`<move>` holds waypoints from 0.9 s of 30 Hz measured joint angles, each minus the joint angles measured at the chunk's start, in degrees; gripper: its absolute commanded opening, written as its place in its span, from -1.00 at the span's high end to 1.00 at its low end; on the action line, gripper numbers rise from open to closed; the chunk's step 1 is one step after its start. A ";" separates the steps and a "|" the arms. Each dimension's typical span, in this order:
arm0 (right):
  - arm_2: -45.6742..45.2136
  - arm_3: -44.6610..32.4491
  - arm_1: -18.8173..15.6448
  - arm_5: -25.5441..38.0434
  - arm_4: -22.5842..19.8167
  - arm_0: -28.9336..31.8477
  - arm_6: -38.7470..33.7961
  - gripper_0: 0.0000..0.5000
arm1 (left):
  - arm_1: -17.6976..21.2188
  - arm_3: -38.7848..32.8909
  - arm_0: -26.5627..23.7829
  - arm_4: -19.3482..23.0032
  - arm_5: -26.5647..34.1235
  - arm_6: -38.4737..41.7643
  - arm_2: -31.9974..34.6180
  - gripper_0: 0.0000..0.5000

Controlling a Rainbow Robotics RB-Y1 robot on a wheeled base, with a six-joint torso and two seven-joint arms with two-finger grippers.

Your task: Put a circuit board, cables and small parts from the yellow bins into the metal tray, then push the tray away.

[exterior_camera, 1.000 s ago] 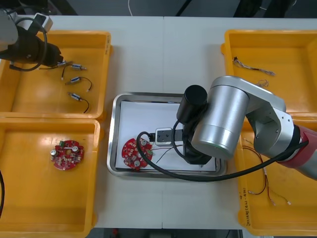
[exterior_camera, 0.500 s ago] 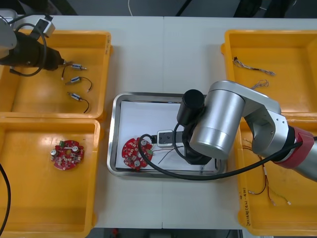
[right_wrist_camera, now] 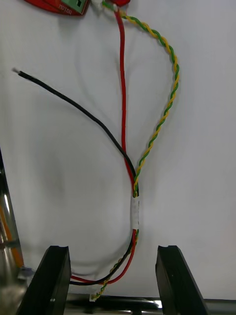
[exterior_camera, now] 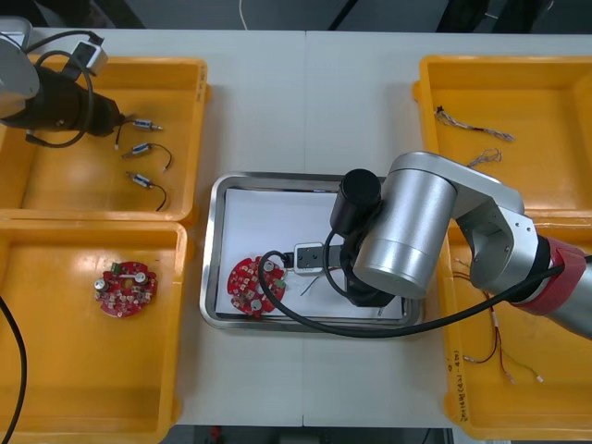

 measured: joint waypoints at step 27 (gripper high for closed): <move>-17.05 -3.62 2.80 15.93 -1.07 -0.21 0.00 -1.00 | -1.37 1.30 -0.02 0.04 -3.73 0.00 0.00 1.00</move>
